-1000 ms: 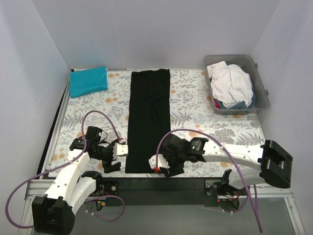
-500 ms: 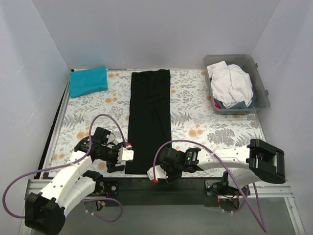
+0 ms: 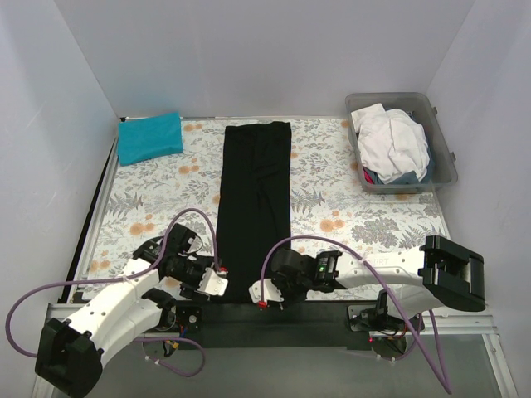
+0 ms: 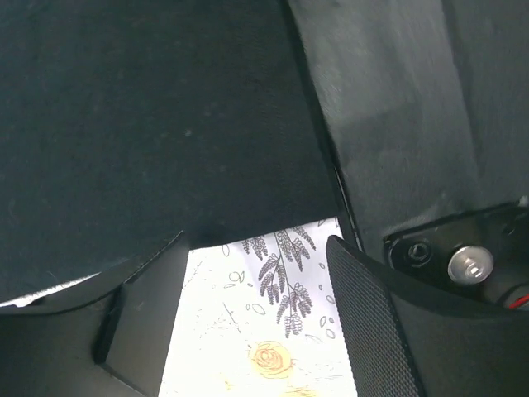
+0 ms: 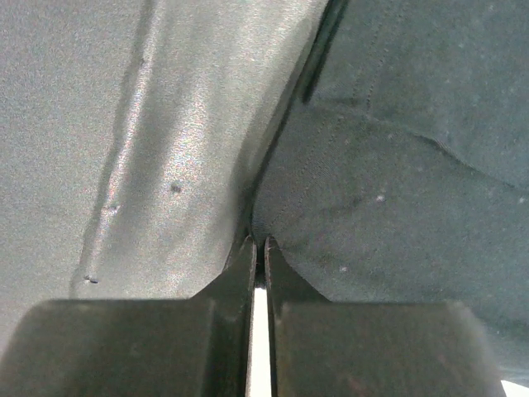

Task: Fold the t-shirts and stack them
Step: Fold the tshirt

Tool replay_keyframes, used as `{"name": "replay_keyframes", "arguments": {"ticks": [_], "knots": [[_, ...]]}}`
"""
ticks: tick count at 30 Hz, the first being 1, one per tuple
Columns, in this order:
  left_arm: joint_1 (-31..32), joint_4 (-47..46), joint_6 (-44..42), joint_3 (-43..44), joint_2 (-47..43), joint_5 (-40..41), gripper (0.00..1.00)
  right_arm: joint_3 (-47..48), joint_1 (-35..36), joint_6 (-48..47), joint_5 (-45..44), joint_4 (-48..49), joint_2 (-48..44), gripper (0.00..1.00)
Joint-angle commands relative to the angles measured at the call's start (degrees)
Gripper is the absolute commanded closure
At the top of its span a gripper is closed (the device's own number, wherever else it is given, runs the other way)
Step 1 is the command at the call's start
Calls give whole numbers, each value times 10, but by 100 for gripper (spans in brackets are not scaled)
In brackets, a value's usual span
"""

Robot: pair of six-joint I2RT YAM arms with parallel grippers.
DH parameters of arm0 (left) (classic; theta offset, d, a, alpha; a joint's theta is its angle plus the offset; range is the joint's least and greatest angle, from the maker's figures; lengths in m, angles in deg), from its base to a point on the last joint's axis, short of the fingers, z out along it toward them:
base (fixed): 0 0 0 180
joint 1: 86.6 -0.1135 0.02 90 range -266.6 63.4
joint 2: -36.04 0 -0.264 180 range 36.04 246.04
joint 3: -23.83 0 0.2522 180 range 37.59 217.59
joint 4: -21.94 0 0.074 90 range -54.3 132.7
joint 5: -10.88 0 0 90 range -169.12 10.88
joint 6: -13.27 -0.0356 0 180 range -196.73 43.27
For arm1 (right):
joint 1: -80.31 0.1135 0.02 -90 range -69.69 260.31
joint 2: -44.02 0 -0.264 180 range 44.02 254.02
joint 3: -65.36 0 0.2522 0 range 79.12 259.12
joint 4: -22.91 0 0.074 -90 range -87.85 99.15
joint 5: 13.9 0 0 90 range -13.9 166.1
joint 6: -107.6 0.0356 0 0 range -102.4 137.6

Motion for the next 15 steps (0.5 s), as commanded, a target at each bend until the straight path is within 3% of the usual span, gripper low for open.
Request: {"name": "replay_keyframes", "arguments": {"ticks": [1,15], "knots": [[4,5,-101,-13,-23,-2,34,-8,-32,-3,-30,10,8,99],[25,4,-176,-22,-22,-40,45,-4,-50,2,6,2,9,99]]}}
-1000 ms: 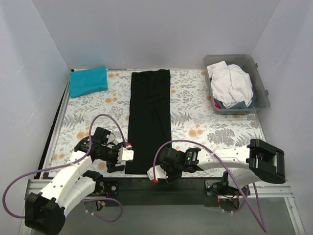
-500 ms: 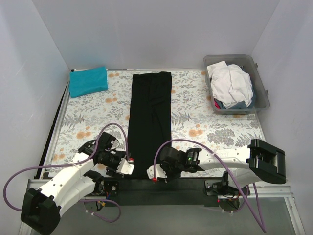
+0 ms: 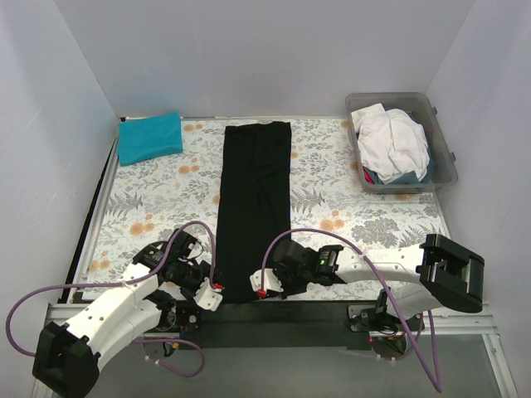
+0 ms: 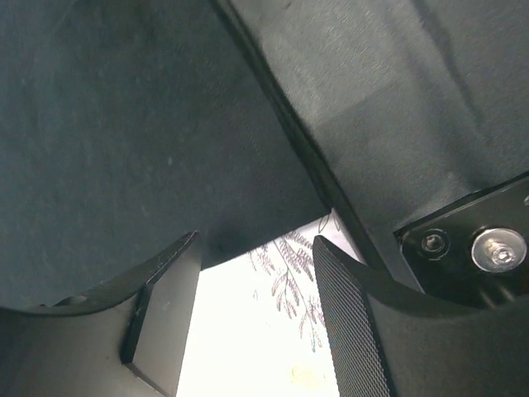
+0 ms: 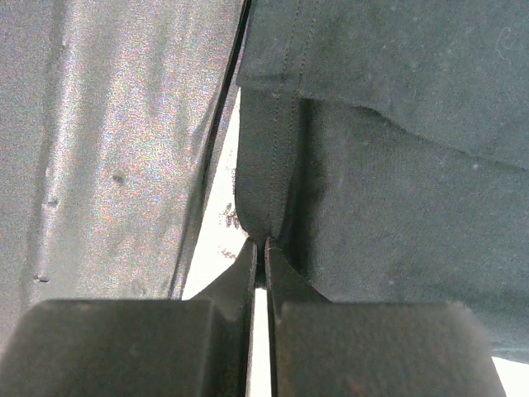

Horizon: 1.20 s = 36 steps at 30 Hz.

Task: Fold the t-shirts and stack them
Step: Fold the tshirt

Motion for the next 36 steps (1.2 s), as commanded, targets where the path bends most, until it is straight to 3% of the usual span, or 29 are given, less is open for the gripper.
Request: {"name": "replay_keyframes", "arguments": {"ticks": [1,8,13,18,19,25,36], "knots": [[8,2,-30,16,13,-39,46,-5,-5,-1,3,-9,7,99],[48,29,-57,14,36,-35,50,3,-13,0,13,-10,19,99],[89,-11,22,3,55,-23,54,2,-19,2,26,-12,14,99],[96,-58,93,11,82,-17,72,-1,-20,-2,30,-17,12,99],[95,-57,95,14,81,-16,82,-1,-19,-2,32,-18,11,99],[94,-57,191,74,75,-44,98,13,-27,-10,33,-44,-23,99],[70,-114,346,172,82,-38,100,89,-128,-87,49,-127,-48,99]]}}
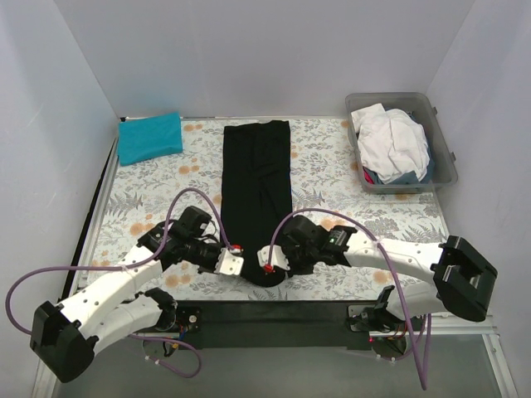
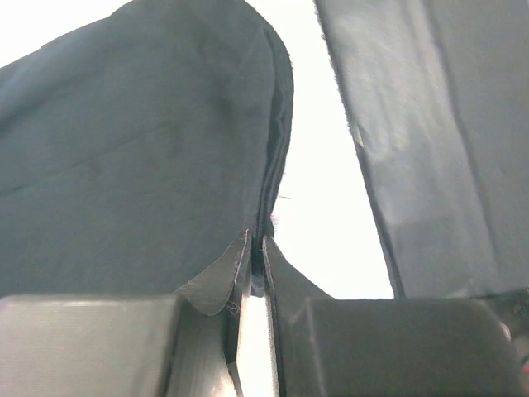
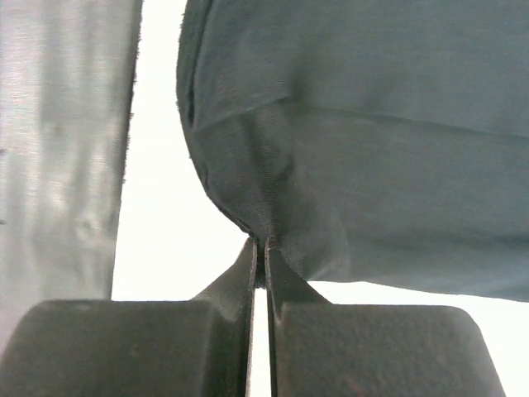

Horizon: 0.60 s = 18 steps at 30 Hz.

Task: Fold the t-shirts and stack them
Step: Fold the tshirt

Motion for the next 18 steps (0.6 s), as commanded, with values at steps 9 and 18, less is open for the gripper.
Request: {"name": "replay_keyframes", "arguments": {"ticks": [9,18], "knots": [[-191,-120,53,117,138,-78,100,143,-132,-132,18,-62,42,99],[-235,-239,50,165,263,-91,100,256,-221,-202,33,-65,162,99]]}}
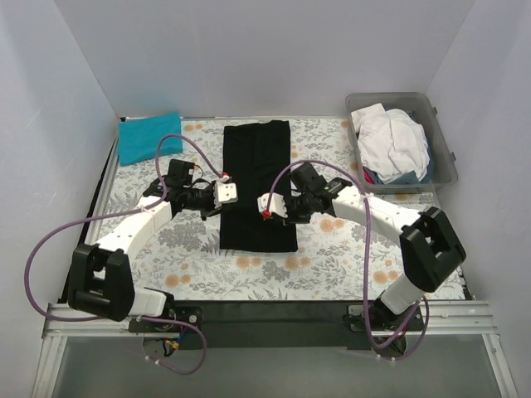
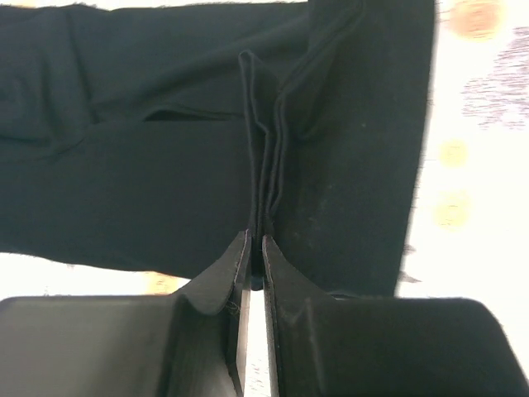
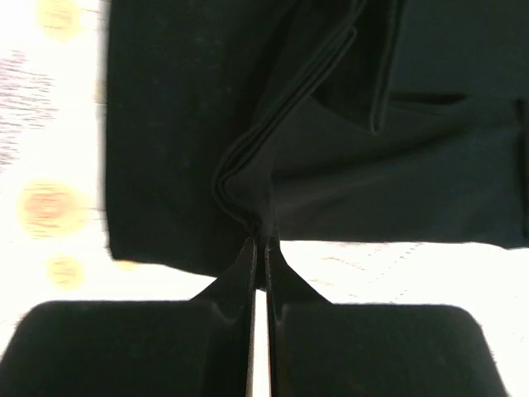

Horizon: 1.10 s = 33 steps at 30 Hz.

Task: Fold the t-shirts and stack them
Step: Fold the tshirt

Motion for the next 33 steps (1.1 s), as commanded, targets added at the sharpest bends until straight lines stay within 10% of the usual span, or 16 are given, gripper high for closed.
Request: {"name": "replay_keyframes", "arguments": {"ticks": [1,28,33], "knots": [[-21,-66,-4,25,26,-28,100,61,-34,-46,19,-8,41,99],[-74,-197,8,190,308,-24,100,355,-126,-83,26,-23,311,99],[-80,-236,57,195,314,21,76,393,-135,-51,7,-12,319,37]]}}
